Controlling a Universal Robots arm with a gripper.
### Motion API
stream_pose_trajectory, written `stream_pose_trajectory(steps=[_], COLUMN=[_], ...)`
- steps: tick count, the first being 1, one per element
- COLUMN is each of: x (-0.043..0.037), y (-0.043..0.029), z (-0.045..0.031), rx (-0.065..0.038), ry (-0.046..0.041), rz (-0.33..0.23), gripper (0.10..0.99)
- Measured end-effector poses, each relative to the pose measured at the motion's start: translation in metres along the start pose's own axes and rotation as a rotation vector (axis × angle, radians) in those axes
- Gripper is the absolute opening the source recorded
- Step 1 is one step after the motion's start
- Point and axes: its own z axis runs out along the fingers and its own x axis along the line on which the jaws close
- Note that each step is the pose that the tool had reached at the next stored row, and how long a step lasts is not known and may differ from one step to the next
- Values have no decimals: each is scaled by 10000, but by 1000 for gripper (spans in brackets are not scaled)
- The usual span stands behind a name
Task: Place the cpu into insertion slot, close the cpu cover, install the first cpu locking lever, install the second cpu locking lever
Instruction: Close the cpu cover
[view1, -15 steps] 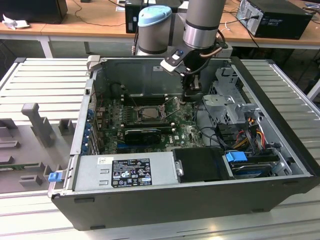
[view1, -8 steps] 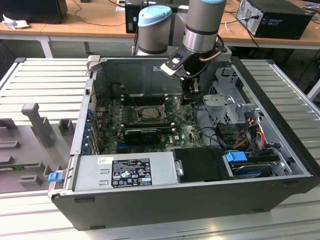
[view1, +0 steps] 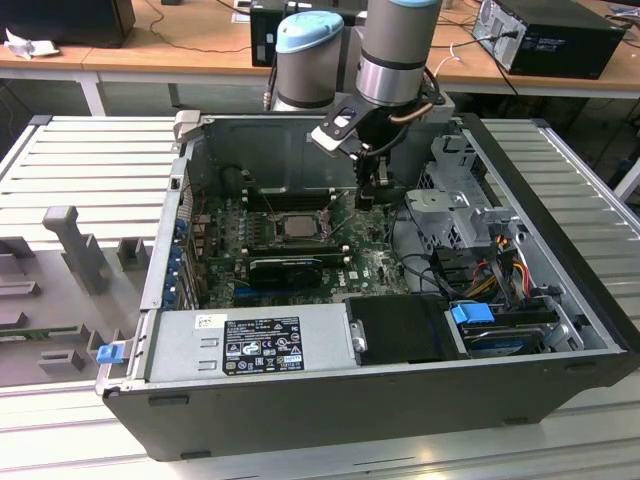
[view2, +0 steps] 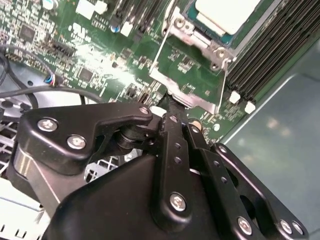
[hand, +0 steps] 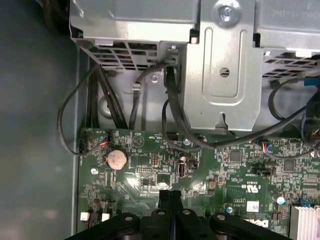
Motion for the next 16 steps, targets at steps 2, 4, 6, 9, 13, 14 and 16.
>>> stream_pose_trajectory(steps=[2, 4, 6, 9, 13, 14, 16], x=[2, 4, 5, 6, 8, 8, 9], y=[-51, -101, -129, -168, -202, -211, -229], z=[1, 1, 2, 2, 3, 2, 3], rx=[0, -1, 0, -1, 0, 0, -1], ry=[1, 0, 0, 1, 1, 0, 1], rz=[0, 1, 0, -1, 0, 0, 0], gripper=[106, 106, 106, 106, 106, 106, 106])
